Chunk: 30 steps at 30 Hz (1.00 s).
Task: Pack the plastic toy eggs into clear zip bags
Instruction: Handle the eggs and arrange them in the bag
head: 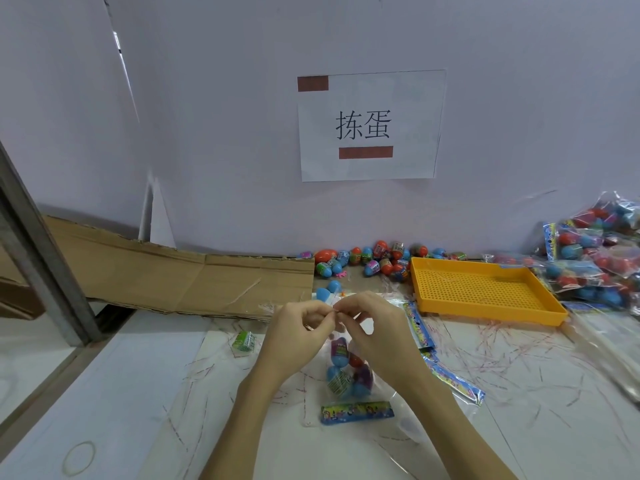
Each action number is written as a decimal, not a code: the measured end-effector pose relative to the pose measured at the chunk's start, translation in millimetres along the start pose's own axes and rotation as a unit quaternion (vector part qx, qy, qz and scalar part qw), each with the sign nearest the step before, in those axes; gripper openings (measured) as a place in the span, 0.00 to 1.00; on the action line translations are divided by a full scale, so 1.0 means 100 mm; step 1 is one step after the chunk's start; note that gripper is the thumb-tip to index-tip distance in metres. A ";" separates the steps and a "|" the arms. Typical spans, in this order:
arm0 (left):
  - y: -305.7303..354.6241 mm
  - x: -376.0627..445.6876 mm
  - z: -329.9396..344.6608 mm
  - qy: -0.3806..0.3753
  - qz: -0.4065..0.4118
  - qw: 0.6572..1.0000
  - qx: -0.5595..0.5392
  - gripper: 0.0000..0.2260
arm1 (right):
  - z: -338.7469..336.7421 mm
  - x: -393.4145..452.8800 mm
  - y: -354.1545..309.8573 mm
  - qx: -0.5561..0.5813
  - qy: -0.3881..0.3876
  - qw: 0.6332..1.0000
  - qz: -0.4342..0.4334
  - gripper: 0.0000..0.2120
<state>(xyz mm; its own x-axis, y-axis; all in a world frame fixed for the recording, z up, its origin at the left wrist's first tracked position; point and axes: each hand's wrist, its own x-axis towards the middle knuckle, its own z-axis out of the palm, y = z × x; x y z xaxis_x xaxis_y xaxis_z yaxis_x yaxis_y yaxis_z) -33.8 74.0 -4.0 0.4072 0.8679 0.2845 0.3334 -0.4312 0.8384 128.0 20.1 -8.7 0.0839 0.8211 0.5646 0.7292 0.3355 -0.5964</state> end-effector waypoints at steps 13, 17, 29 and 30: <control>-0.01 -0.02 0.02 0.009 0.035 0.998 0.053 0.06 | -0.02 0.00 0.01 -0.028 -0.003 1.000 -0.006 0.04; -0.01 -0.02 0.01 0.000 0.066 0.994 0.087 0.06 | 0.00 0.00 0.04 -0.029 0.005 0.999 0.022 0.04; -0.12 0.01 -0.14 0.045 0.027 0.998 0.038 0.06 | -0.15 0.05 0.12 -0.051 0.076 0.991 0.093 0.07; -0.13 0.02 -0.18 0.073 0.010 0.997 0.000 0.07 | -0.25 0.06 0.20 -0.046 0.091 0.988 0.119 0.07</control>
<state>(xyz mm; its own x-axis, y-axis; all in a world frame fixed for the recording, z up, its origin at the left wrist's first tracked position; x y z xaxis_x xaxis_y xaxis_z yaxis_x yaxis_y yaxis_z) -52.4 85.9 -5.9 0.2862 0.8858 0.3653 0.3272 -0.4487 0.8316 160.4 19.8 -3.2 0.3755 0.7718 0.5132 0.7319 0.0927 -0.6751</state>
